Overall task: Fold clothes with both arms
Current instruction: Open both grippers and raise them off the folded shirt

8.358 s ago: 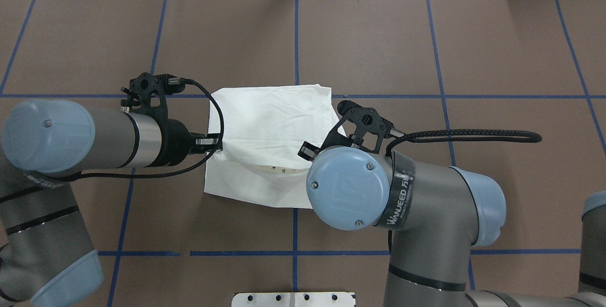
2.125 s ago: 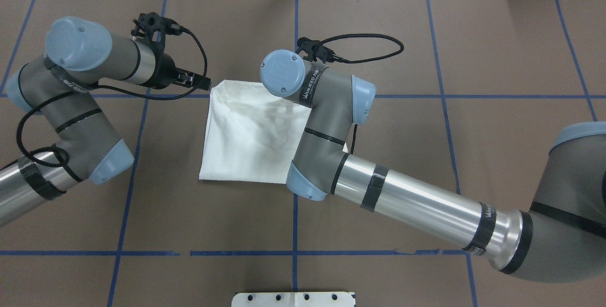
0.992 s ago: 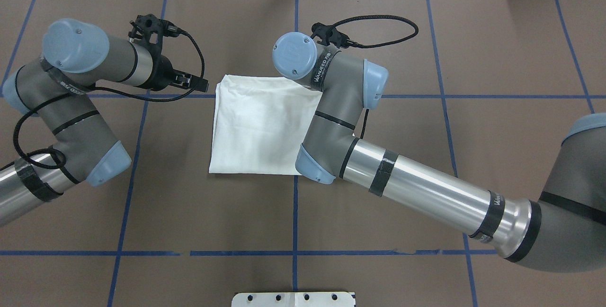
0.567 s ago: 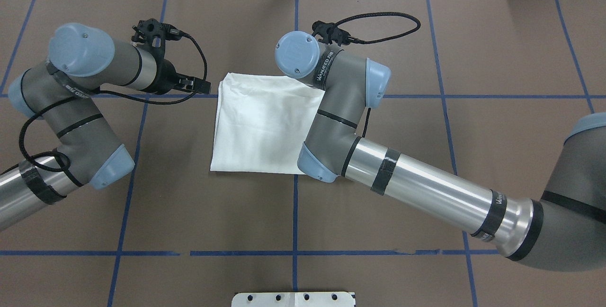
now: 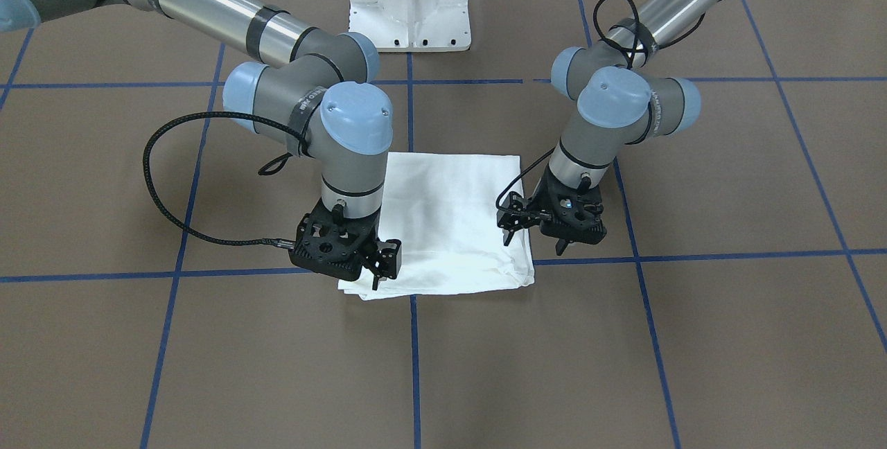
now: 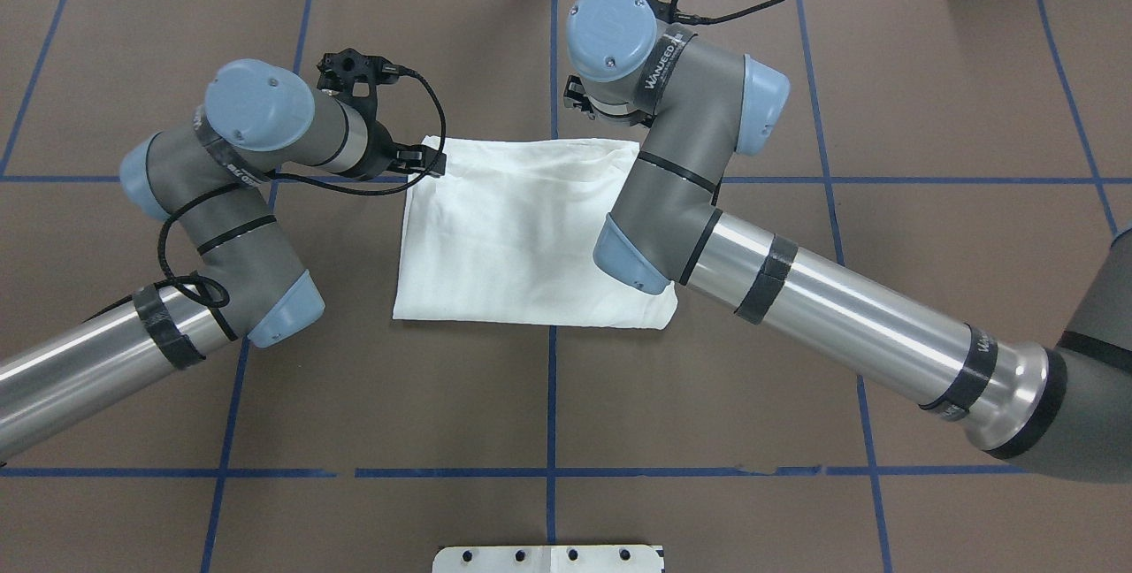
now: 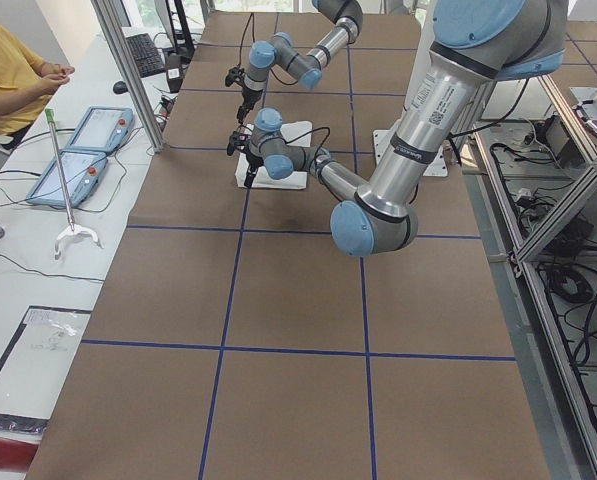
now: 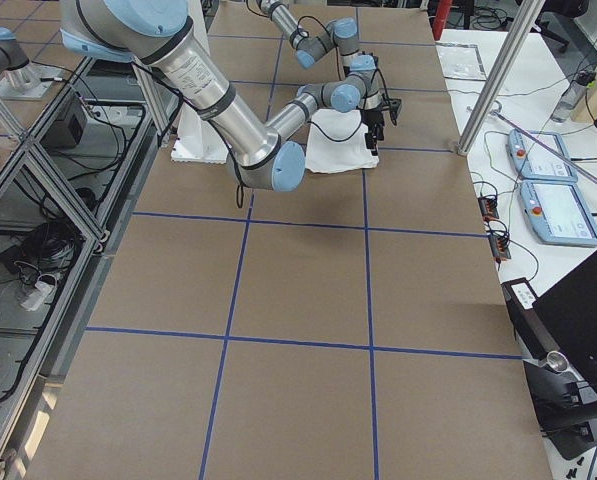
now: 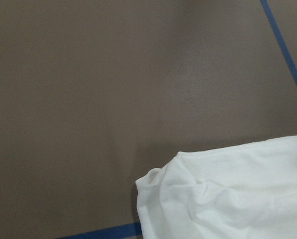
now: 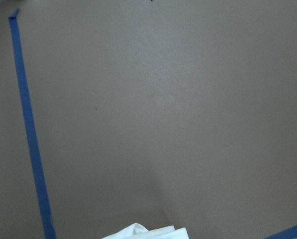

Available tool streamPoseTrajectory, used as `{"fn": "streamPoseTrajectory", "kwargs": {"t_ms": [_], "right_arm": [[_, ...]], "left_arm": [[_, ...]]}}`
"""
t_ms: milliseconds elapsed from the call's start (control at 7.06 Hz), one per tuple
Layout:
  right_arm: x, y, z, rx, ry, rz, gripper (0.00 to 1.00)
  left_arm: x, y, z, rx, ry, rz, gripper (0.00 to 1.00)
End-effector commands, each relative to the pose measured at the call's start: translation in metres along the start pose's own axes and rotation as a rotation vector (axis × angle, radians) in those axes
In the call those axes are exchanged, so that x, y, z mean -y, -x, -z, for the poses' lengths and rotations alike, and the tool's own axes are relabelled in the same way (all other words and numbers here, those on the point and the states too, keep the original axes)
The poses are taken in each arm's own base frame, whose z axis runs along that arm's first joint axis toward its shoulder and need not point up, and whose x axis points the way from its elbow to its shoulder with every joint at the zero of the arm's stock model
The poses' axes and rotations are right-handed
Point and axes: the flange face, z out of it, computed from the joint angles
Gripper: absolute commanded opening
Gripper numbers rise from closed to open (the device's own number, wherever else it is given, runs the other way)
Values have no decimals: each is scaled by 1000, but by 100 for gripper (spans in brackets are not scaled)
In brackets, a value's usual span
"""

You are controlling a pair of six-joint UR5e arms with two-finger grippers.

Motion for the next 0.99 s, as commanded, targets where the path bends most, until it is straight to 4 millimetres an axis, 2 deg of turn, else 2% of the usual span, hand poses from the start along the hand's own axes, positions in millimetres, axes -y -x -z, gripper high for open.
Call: {"fn": "streamPoseTrajectory", "kwargs": {"t_ms": [0,142,283,425,708,850], "right_arm": [[1,-19,1,16,5,30,100],[1,-20,0,19,4,30,100],[-1,-21,-2,18,5,31,100],[-1,-21,-2,18,5,29,100],[-1,-22,-3,17,6,29,100],[-1,-24,-4,38,2,33,100]], "left_arm": [[-1,-25,-28,37,-11,-3,100],[6,-30,-41,60,-6,3,100],[11,-25,-46,101,-56,1,100],[31,-10,-39,126,-95,20,100],[71,40,-30,195,-138,55,100],[81,46,-22,212,-158,13,100]]}}
